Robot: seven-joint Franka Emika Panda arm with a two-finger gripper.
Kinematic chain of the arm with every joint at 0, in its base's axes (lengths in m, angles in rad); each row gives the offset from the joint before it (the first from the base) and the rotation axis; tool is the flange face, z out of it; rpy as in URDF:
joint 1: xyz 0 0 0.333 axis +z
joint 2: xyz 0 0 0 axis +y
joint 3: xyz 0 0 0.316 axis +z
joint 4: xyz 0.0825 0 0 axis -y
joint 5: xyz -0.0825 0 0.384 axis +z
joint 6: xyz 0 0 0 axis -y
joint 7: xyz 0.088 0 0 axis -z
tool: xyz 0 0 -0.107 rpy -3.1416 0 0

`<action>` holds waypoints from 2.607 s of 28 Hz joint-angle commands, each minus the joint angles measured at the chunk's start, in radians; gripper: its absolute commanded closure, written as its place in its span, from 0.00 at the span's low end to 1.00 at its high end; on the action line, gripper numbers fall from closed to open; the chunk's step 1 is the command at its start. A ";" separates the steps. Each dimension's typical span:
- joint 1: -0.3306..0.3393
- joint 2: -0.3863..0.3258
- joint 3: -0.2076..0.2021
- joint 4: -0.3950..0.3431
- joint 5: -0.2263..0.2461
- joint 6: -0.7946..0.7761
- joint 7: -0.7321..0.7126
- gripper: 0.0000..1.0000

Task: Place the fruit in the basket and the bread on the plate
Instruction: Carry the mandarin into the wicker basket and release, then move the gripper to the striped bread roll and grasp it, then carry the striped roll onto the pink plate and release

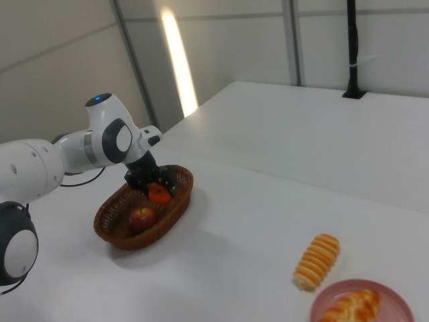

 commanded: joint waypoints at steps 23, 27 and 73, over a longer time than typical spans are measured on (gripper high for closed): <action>-0.288 -0.096 -0.018 -0.034 0.014 -0.094 0.035 0.00; -0.355 -0.089 -0.036 -0.036 -0.038 -0.097 0.003 0.00; -0.573 -0.003 -0.108 -0.037 -0.072 0.046 -0.042 1.00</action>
